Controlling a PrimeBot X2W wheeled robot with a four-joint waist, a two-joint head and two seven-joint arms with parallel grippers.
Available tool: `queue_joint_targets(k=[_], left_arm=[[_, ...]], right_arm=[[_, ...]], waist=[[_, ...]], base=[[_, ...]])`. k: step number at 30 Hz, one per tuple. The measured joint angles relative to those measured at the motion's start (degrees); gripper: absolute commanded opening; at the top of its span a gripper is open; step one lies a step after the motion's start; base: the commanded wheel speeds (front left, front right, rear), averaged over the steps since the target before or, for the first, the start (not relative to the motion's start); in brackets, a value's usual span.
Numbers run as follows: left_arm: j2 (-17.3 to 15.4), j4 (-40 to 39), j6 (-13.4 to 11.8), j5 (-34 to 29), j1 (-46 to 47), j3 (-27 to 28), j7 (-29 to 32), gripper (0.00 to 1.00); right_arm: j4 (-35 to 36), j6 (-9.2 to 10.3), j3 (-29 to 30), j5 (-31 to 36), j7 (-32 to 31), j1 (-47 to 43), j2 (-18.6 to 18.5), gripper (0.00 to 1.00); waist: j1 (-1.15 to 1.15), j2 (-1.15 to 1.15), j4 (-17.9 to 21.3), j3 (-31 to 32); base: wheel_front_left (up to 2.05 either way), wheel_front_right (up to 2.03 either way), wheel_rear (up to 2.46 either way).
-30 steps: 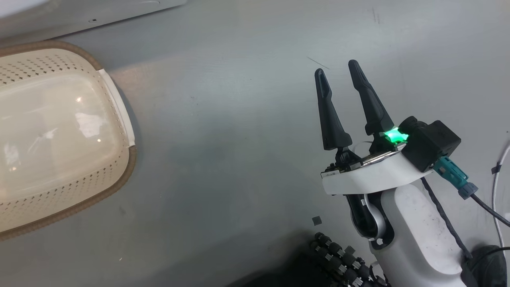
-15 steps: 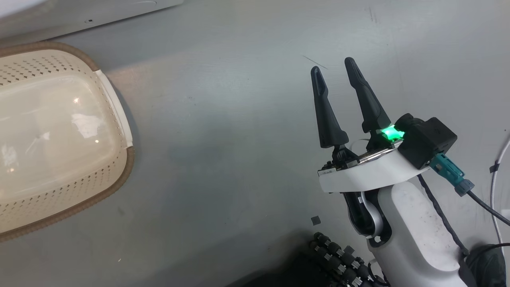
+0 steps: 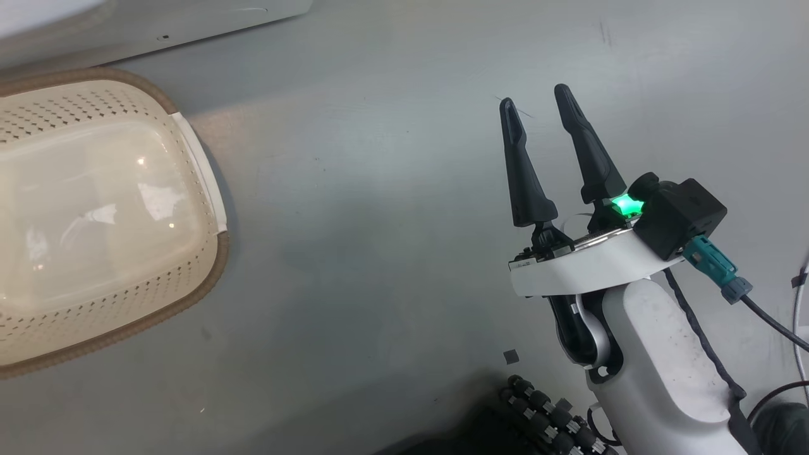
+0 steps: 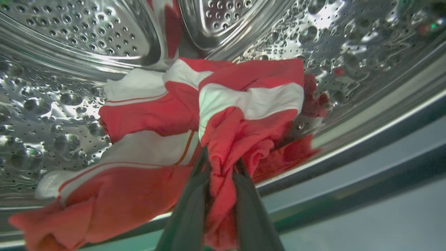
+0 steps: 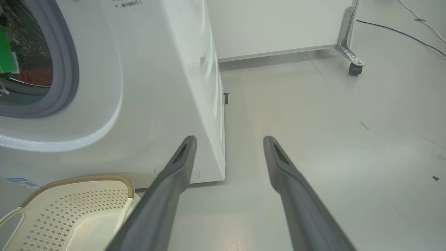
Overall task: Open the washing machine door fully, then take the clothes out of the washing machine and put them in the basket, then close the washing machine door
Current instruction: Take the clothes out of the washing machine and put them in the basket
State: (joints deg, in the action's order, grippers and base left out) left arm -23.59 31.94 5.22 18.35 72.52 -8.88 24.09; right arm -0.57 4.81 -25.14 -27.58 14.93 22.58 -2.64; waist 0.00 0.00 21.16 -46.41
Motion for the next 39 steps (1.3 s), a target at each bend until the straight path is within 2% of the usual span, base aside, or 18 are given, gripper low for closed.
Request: queue_joint_targets(k=[6, 10, 17, 22, 29, 33, 39], left_arm=[[2.1, -0.6, -1.6, -0.2, -1.9, 0.3, -6.6, 0.0], [4.8, -0.9, -2.5, -0.2, -6.0, 0.7, -12.5, 0.0], [6.9, -2.5, -3.8, -0.5, -11.4, 0.3, -21.2, 0.0], [8.9, -4.0, -4.7, -1.2, -15.6, -0.2, -27.5, 0.0], [10.8, -5.1, -7.5, -2.0, -22.6, 0.1, -35.1, 0.0], [12.2, -6.6, -8.0, -2.0, -25.5, 0.1, -38.4, 0.0], [13.6, -9.6, -9.1, -2.4, -29.6, 0.1, -38.7, 0.0]], right_arm=[[-0.7, 0.35, 0.5, 1.7, 0.0, 0.1, 0.0, 1.0], [-1.5, 0.36, 1.3, 3.2, 0.0, 0.1, 0.0, 1.0], [-2.6, 0.27, 1.9, 4.9, 0.0, -0.2, -0.1, 1.0], [-3.9, -0.31, 2.1, 6.6, 0.0, -1.2, -0.1, 1.0], [-6.0, -0.89, 2.6, 8.0, 0.0, -3.7, -0.2, 1.0], [-6.9, -1.21, 3.0, 9.2, 0.0, -5.2, -0.2, 1.0], [-8.3, -1.8, 4.3, 10.1, 0.0, -7.7, -0.2, 1.0]], waist=[[0.0, 0.0, -1.1, 1.3], [0.0, 0.0, -2.3, 2.9], [0.0, 0.0, -4.0, 5.6], [-0.01, 0.0, -5.5, 8.0], [-0.01, 0.0, -7.4, 12.3], [-0.01, 0.0, -8.5, 14.9], [-0.01, 0.0, -10.2, 19.1]], base=[[0.0, 0.0, 0.0], [0.0, 0.0, 0.0], [0.0, 0.0, 0.0], [0.0, 0.0, 0.0], [0.0, 0.0, 0.0], [0.0, 0.0, 0.0], [0.0, 0.0, 0.0]])
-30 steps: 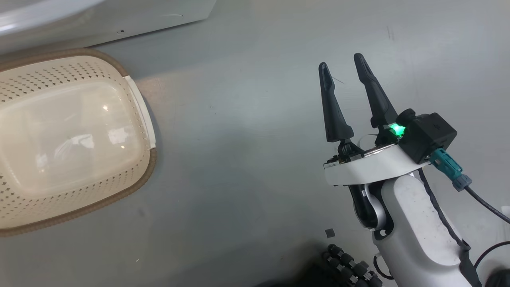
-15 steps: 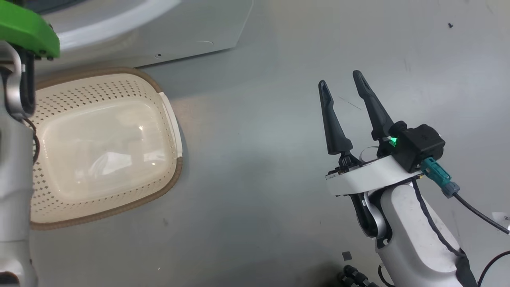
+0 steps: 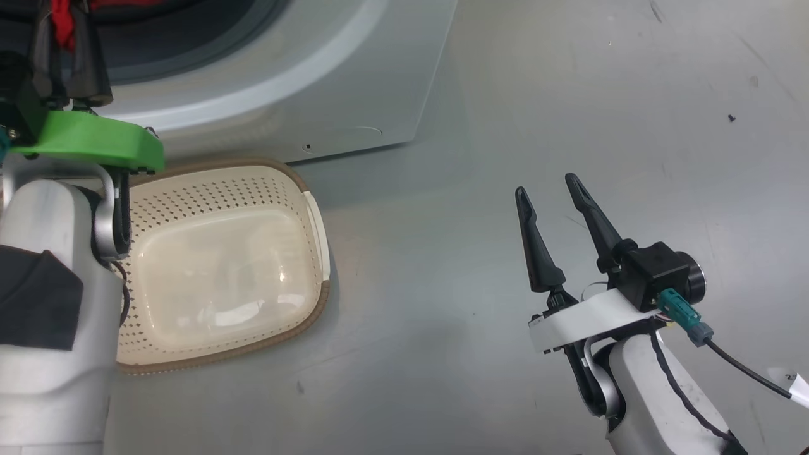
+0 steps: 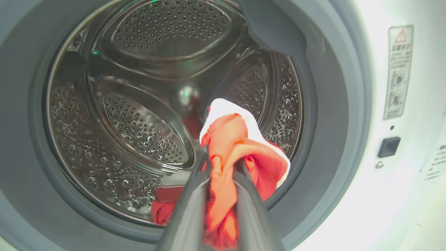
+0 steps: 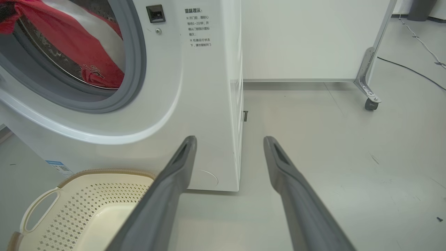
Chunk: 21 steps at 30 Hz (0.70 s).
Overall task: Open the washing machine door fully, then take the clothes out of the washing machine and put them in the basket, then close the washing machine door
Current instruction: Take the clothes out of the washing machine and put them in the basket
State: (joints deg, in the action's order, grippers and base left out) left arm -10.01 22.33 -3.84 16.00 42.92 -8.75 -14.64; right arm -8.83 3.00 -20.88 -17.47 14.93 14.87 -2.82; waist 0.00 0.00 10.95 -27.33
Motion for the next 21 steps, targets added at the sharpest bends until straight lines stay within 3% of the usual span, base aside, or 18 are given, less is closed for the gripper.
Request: queue_joint_targets(k=[21], left_arm=[[4.7, -21.2, -1.2, -2.1, -10.1, 1.8, -0.1, 0.0]], right_arm=[[-1.1, -1.02, 2.5, 2.6, 0.0, -6.2, -1.0, 1.0]], waist=[[0.0, 0.0, -5.5, 11.1]], base=[[0.0, 0.0, 0.0]])
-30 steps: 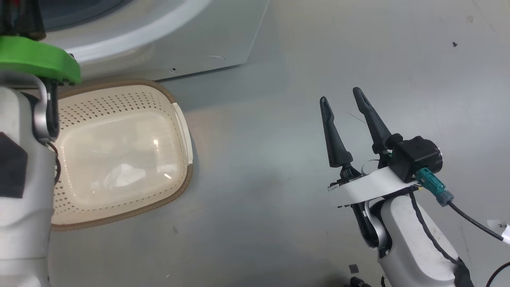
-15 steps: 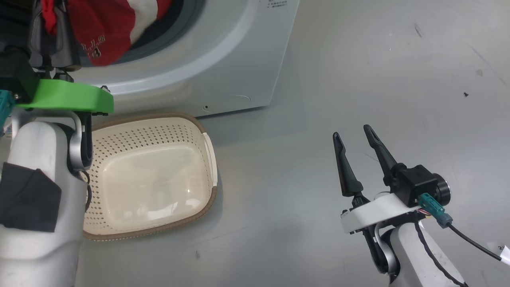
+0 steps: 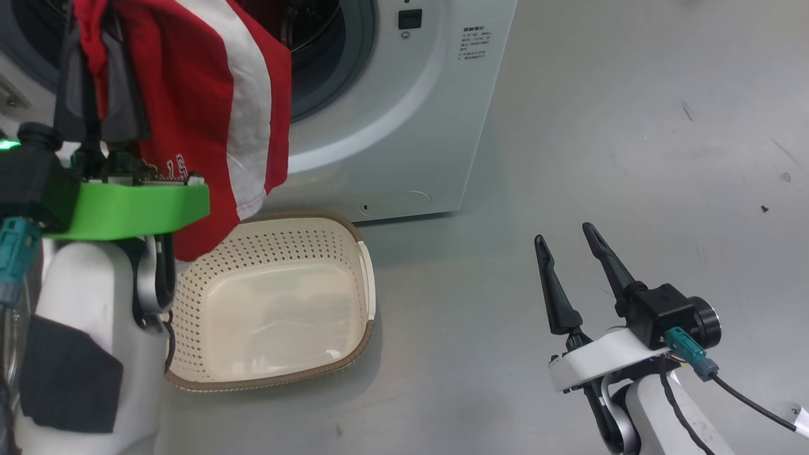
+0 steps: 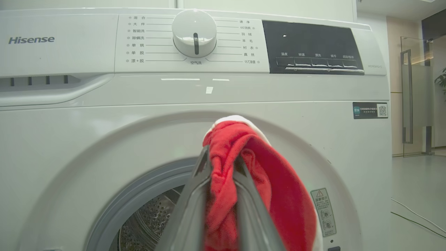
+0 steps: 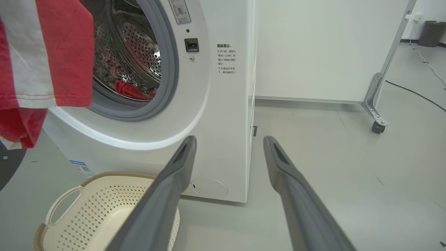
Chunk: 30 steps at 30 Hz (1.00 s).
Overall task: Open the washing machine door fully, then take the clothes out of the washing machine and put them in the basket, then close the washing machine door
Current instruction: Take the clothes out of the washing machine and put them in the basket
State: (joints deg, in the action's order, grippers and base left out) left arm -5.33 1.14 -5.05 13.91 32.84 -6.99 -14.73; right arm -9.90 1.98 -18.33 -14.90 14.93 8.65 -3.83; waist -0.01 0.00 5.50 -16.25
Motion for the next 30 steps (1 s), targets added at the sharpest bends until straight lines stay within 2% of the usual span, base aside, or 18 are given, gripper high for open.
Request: queue_joint_targets(k=[13, 19, 30], left_arm=[[1.1, -0.9, -0.5, -0.2, -14.0, -0.9, 0.0, 0.0], [1.4, 3.0, -0.6, 0.7, -19.1, -2.0, 0.0, 0.0], [1.4, 12.1, -0.1, 2.5, -19.6, -2.7, 2.3, 0.0]], right_arm=[[1.8, -0.87, 0.4, 1.0, 0.0, -0.9, 0.0, 1.0], [3.1, -1.0, 0.5, 1.5, 0.0, -0.9, 0.1, 1.0], [6.2, -1.32, 1.2, 2.0, 0.0, 1.7, 0.2, 1.0]], waist=[[0.0, 0.0, -1.6, 0.0], [0.0, 0.0, -1.6, -2.3], [0.0, 0.0, -0.8, -8.8]], base=[[0.0, 0.0, 0.0], [0.0, 0.0, 0.0], [0.0, 0.0, 0.0]])
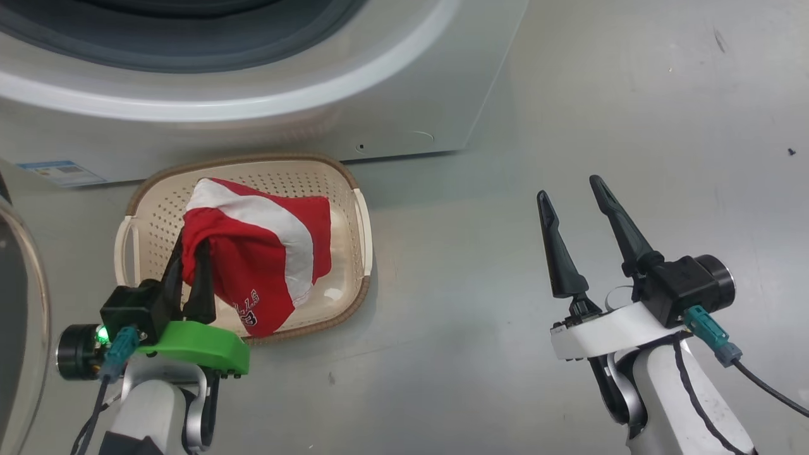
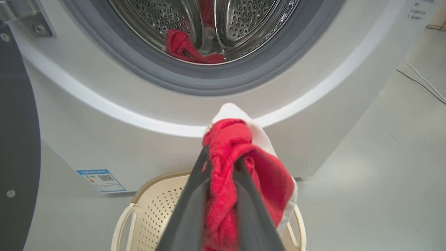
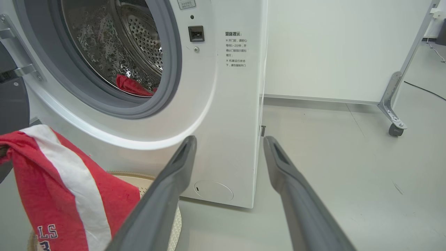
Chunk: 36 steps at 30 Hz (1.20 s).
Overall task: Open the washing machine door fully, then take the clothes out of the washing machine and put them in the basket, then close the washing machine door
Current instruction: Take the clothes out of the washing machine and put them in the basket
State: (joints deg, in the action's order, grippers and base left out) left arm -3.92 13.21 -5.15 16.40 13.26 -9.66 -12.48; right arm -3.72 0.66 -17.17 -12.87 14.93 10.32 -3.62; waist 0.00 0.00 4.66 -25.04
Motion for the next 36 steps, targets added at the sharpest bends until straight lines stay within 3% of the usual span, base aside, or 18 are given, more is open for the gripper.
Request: queue_joint_targets(k=[19, 31, 32, 35, 36], left_arm=[[-3.9, 18.9, 2.8, 4.4, 13.4, 4.5, 8.4, 0.0], [-3.4, 29.8, 5.8, 8.6, 17.6, 5.7, 11.9, 0.0], [-3.3, 30.4, 6.0, 8.9, 18.0, 5.7, 11.9, 0.2], [-3.0, 31.9, 6.7, 9.2, 18.9, 5.8, 11.8, 0.96], [-2.9, 32.4, 6.8, 9.2, 19.1, 5.8, 11.5, 1.0]], right_arm=[[2.9, 0.48, 0.1, -1.2, 0.0, 5.5, 0.5, 1.0], [2.7, 1.01, -0.4, -3.4, 0.0, 6.4, 0.5, 1.0], [2.7, 1.01, -0.4, -3.5, 0.0, 6.5, 0.6, 1.0], [2.5, 1.03, -0.4, -3.7, 0.0, 6.7, 0.6, 1.0], [2.4, 1.03, -0.4, -3.7, 0.0, 6.7, 0.6, 1.0]], waist=[[0.0, 0.0, 5.2, -13.4], [0.01, 0.0, 8.0, -15.7], [0.01, 0.0, 8.0, -15.5], [0.01, 0.0, 7.9, -15.1], [0.01, 0.0, 7.8, -14.9]], base=[[0.0, 0.0, 0.0], [0.0, 0.0, 0.0], [0.0, 0.0, 0.0], [0.0, 0.0, 0.0], [0.0, 0.0, 0.0]])
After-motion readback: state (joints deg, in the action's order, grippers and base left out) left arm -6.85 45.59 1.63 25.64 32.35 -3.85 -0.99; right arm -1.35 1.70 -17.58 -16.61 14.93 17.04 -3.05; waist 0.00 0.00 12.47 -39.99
